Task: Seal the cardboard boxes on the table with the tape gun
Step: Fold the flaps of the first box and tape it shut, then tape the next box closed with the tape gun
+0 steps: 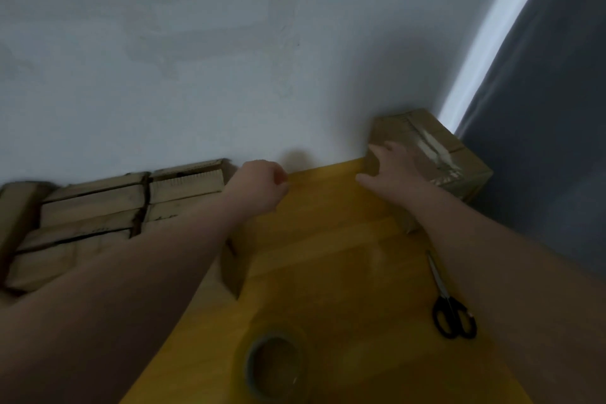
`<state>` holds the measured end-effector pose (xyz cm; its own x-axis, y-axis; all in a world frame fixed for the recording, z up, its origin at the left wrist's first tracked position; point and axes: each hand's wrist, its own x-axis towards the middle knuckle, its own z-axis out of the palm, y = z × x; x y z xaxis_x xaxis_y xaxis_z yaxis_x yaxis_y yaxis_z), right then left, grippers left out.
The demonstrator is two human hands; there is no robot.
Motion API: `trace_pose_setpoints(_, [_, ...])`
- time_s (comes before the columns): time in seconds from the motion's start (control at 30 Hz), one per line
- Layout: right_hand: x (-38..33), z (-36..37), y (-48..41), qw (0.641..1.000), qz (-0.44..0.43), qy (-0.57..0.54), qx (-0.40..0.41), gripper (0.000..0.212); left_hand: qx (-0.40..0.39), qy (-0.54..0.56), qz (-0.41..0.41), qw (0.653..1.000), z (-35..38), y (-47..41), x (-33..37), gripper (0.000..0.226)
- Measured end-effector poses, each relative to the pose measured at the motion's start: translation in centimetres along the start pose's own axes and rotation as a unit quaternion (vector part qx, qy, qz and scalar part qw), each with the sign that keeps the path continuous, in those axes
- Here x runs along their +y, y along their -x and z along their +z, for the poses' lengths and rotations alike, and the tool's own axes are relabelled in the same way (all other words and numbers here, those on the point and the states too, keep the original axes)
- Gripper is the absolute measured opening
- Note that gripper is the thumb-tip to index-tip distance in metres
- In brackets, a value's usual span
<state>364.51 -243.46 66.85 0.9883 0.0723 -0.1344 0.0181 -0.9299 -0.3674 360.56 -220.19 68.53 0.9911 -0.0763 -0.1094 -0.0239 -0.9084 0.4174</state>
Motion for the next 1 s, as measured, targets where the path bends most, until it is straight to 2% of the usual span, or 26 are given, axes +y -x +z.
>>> trace_pose_setpoints(0.17, [-6.2,2.9,5.7,0.998,-0.031,-0.021,-0.047,0.064,0.004,-0.094,-0.057,0.994,-0.9,6.0,-8.0,0.033])
trace_pose_setpoints(0.27, [-8.8,5.4,9.4,0.995,-0.033,-0.03,-0.088,0.062,-0.094,-0.142,-0.12,0.978,0.9,10.1,-13.0,0.065])
trace_pose_setpoints(0.33, [-9.9,7.3,11.7,0.993,-0.03,-0.04,-0.11,0.061,-0.158,-0.147,-0.123,0.969,2.3,12.5,-14.9,0.088])
trace_pose_setpoints(0.4, [-10.6,9.1,13.9,0.99,-0.018,-0.063,-0.128,0.06,-0.157,-0.163,-0.096,0.969,3.3,14.3,-15.5,0.106])
trace_pose_setpoints(0.47, [-10.8,10.9,16.1,0.986,0.005,-0.087,-0.145,0.061,-0.137,-0.196,-0.062,0.969,3.8,15.5,-15.3,0.113])
trace_pose_setpoints(0.53, [-10.9,12.3,18.4,0.985,0.012,-0.076,-0.151,0.061,-0.12,-0.198,-0.047,0.972,4.2,16.7,-15.1,0.112])
trace_pose_setpoints(0.67, [-11.0,14.0,22.9,0.984,0.037,-0.077,-0.157,0.058,-0.131,-0.129,-0.082,0.98,5.4,19.9,-15.1,0.105])
trace_pose_setpoints(0.8, [-11.1,14.7,27.4,0.99,0.051,-0.004,-0.133,0.034,-0.112,-0.078,-0.112,0.984,5.9,23.3,-15.4,0.099])
trace_pose_setpoints(0.87, [-11.4,15.2,29.5,0.985,0.07,0.017,-0.157,0.023,-0.106,-0.062,-0.117,0.986,5.9,25.2,-15.8,0.098])
trace_pose_setpoints(0.9, [-11.4,15.5,30.4,0.981,0.079,0.027,-0.177,0.024,-0.105,-0.062,-0.114,0.986,5.8,26.1,-16.0,0.097])
trace_pose_setpoints(1.0, [-11.6,16.7,32.6,0.969,0.094,0.086,-0.21,0.046,-0.108,-0.07,-0.098,0.987,5.7,28.7,-16.7,0.096])
